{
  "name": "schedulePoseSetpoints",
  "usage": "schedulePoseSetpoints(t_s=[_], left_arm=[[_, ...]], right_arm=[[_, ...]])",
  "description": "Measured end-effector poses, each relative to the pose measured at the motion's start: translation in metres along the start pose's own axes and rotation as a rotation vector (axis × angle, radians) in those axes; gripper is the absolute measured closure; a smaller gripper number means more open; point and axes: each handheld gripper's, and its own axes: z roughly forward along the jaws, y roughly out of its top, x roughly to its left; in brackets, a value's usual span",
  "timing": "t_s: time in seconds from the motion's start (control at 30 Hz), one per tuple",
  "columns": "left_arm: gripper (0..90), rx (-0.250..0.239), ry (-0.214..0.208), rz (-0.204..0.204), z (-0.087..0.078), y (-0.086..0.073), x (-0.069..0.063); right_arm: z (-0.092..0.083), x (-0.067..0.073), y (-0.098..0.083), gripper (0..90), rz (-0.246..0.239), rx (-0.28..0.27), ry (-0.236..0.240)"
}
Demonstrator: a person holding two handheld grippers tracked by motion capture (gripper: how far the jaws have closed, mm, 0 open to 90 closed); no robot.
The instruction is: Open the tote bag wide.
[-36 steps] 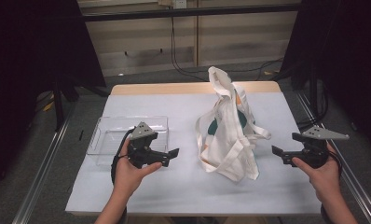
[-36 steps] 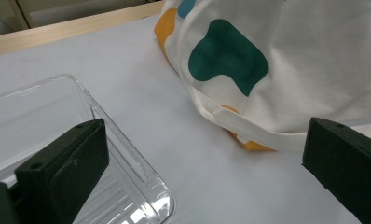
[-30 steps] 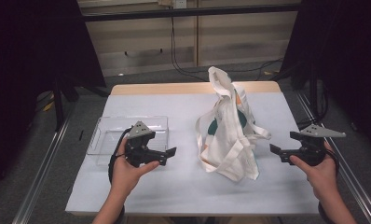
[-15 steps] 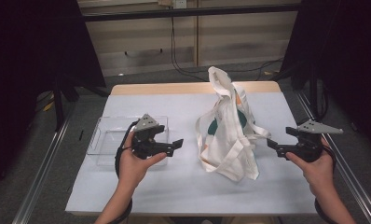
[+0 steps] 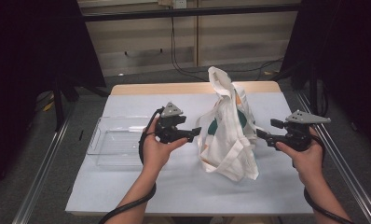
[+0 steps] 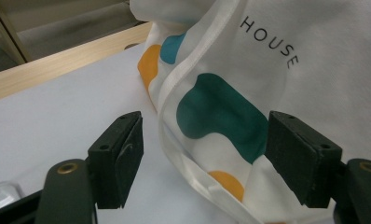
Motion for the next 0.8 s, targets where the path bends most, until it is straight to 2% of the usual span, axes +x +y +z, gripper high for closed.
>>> schedulePoseSetpoints(t_s=[0.1,0.17,0.27,0.37,0.47,0.53,0.67,0.73,0.8], left_arm=[[31.1,-0.002,0.006,-0.003,0.009,0.002,0.0],[32.7,-0.007,0.007,-0.012,0.014,0.003,0.001],[35.2,0.001,0.024,-0.004,0.019,0.005,0.001],[36.4,-0.009,0.021,0.0,0.024,0.008,0.002],[40.4,-0.002,0.028,0.021,0.028,0.011,0.002],[41.6,-0.011,0.019,0.011,0.031,0.014,0.003],[45.1,-0.006,0.012,0.026,0.035,0.017,0.003],[48.1,-0.002,0.008,0.044,0.039,0.02,0.002],[49.9,-0.003,0.001,0.036,0.041,0.021,0.002]], right_arm=[[0.005,0.004,0.004,30.1,0.011,-0.003,0.016],[0.009,0.007,0.008,31.3,-0.005,-0.005,0.026],[0.013,0.011,0.012,33.5,-0.008,-0.011,0.036],[0.017,0.013,0.016,35.7,-0.013,-0.009,0.042],[0.02,0.016,0.02,38.9,-0.014,-0.005,0.039],[0.022,0.017,0.022,40.3,-0.012,-0.004,0.042],[0.026,0.019,0.024,42.3,-0.014,0.002,0.041],[0.029,0.02,0.025,46.4,-0.016,0.005,0.051],[0.03,0.021,0.025,48.5,-0.021,0.009,0.049]])
